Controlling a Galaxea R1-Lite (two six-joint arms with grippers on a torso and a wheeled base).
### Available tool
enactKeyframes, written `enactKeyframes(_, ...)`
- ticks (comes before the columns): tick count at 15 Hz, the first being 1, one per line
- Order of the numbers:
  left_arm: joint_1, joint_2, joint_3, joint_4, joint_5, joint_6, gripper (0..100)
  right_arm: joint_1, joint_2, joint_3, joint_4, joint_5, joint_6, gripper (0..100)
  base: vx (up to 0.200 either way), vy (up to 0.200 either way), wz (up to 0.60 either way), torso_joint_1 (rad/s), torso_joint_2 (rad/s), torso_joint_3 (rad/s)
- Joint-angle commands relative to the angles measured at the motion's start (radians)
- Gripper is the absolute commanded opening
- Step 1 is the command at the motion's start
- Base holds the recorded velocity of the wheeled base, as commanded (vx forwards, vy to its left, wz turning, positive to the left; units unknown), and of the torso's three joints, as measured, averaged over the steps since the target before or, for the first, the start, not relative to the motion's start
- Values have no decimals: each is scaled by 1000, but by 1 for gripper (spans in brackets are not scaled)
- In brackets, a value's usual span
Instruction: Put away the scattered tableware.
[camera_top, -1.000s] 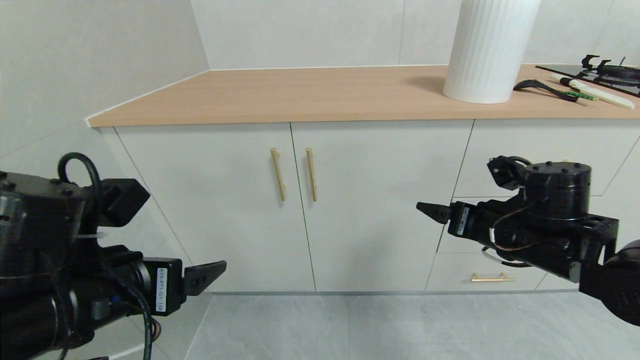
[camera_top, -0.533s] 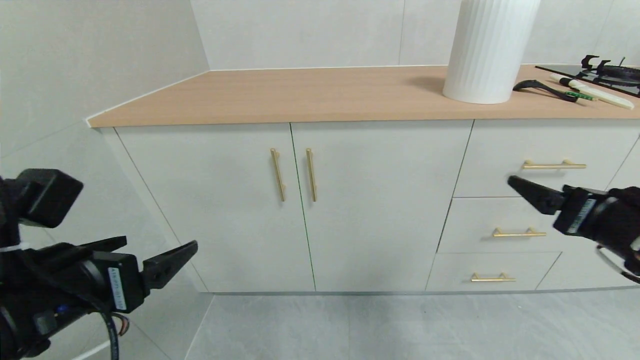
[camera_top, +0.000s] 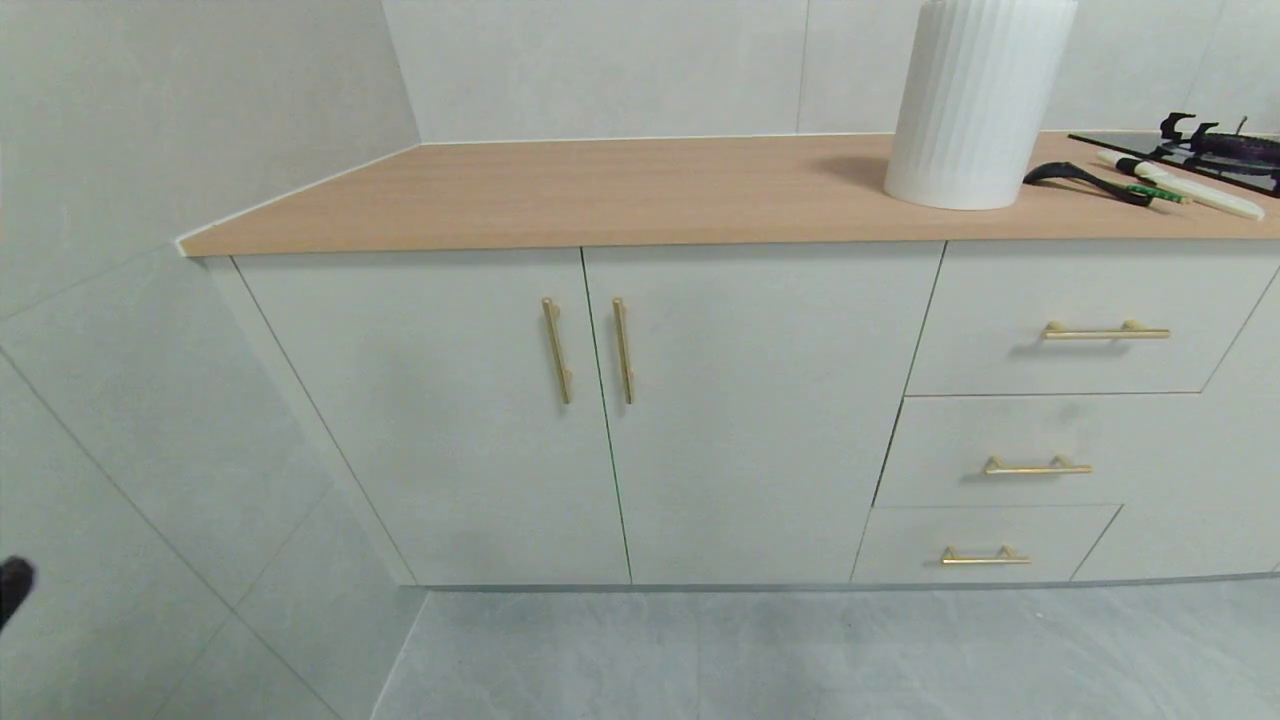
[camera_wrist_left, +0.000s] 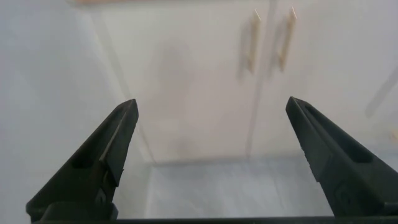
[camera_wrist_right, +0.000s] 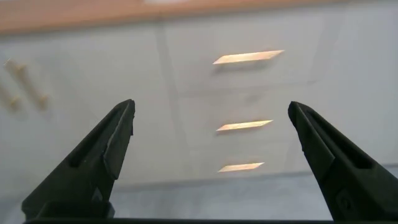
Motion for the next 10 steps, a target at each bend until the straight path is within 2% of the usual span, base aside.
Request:
enactKeyframes(1,114,-312,12,69,-11,28,100,-122,-351,-4,137,-1,-137,100,0,0,0,0,0,0)
enactKeyframes(3,168,-388,13,118,-39,31,100,-169,-391,1,157,-32,-160,100,0,0,0,0,0,0)
enactKeyframes(4,188,-390,13,111,-34,26,100,-226,-426,1,164,-32,-161,100,0,0,0,0,0,0)
enactKeyframes(7,237,-390,75,12,-16,13,100,-254,-488,64,193,-49,-155,100,0,0,0,0,0,0)
enactKeyframes(8,275,-399,107,-17,-14,17,100,-254,-488,82,179,-45,-143,100,0,0,0,0,0,0)
enactKeyframes(9,323,-466,153,0,-57,37,100,-254,-488,137,176,-33,-126,100,0,0,0,0,0,0)
enactKeyframes(10,330,-486,182,25,-97,43,100,-254,-488,177,176,-13,-126,100,0,0,0,0,0,0)
